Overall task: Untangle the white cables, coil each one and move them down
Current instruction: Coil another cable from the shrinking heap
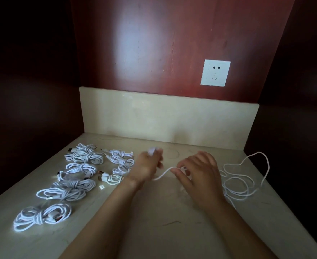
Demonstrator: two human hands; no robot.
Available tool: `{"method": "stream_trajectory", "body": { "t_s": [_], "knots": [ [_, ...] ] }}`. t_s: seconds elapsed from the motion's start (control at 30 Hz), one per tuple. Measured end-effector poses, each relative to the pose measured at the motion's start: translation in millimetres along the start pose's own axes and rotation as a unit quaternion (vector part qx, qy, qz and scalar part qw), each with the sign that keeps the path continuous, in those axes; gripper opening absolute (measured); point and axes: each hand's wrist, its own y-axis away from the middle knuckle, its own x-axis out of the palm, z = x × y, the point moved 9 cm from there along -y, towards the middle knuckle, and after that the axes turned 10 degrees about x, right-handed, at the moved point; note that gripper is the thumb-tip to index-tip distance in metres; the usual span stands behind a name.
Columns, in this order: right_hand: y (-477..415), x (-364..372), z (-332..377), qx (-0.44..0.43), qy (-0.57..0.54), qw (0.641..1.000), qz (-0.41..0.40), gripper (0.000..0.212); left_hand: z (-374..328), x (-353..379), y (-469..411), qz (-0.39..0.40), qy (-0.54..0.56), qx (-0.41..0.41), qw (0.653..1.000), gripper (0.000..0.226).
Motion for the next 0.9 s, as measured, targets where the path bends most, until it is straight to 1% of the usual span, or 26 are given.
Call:
{"method": "stream_trajectory", "body": {
  "t_s": [0.03, 0.07, 0.1, 0.13, 0.2, 0.27, 0.37, 0.47, 0.53, 0.57, 0.63, 0.7, 0.77, 0.83, 0.9],
  "knots": [
    [0, -1, -4, 0.01, 0.008, 1.0, -0.005, 0.027, 1, 15, 6, 0.069, 0.002, -0.027, 0.997, 0.04],
    [0, -2, -8, 0.015, 0.015, 1.0, -0.007, 0.026, 1, 26, 13, 0.122, 0.013, -0.053, 0.991, 0.04],
    [0, -1, -11, 0.018, 0.018, 1.0, -0.009, 0.023, -2, 34, 18, 0.156, 0.034, -0.069, 0.985, 0.039],
    [-1, -1, -15, 0.022, 0.017, 1.0, -0.011, 0.021, -5, 38, 21, 0.175, 0.06, -0.074, 0.98, 0.038],
    [0, 1, -22, 0.04, 0.014, 0.999, -0.012, 0.021, -15, 39, 23, 0.189, 0.095, -0.057, 0.976, 0.034],
    [-1, 5, -31, 0.067, 0.011, 0.998, 0.008, 0.025, -22, 41, 24, 0.187, 0.14, -0.037, 0.972, 0.028],
    [2, 14, -42, 0.116, 0.015, 0.992, 0.048, 0.032, -30, 47, 24, 0.167, 0.264, -0.03, 0.949, 0.02],
    [4, 21, -61, 0.172, 0.07, 0.979, 0.08, 0.033, -33, 41, 15, 0.111, 0.397, -0.043, 0.91, 0.02],
    [5, 20, -77, 0.212, 0.108, 0.967, 0.087, 0.033, -24, 33, 9, 0.066, 0.435, -0.071, 0.895, 0.018],
    [4, 19, -82, 0.224, 0.119, 0.964, 0.084, 0.037, -17, 30, 7, 0.049, 0.429, -0.084, 0.898, 0.019],
    [3, 15, -82, 0.224, 0.107, 0.967, 0.065, 0.049, -5, 28, 5, 0.032, 0.375, -0.095, 0.922, 0.02],
    [1, 12, -66, 0.18, 0.074, 0.98, 0.05, 0.057, 0, 32, 6, 0.042, 0.319, -0.097, 0.942, 0.019],
    [-2, 10, -42, 0.112, 0.042, 0.992, 0.037, 0.066, -1, 40, 9, 0.071, 0.295, -0.098, 0.948, 0.02],
    [-4, 12, -18, 0.053, -0.004, 0.998, 0.034, 0.063, -5, 47, 14, 0.11, 0.282, -0.102, 0.948, 0.019],
    [-3, 18, -2, 0.027, -0.064, 0.996, 0.051, 0.052, -8, 52, 19, 0.149, 0.264, -0.104, 0.947, 0.019]
  ]
}}
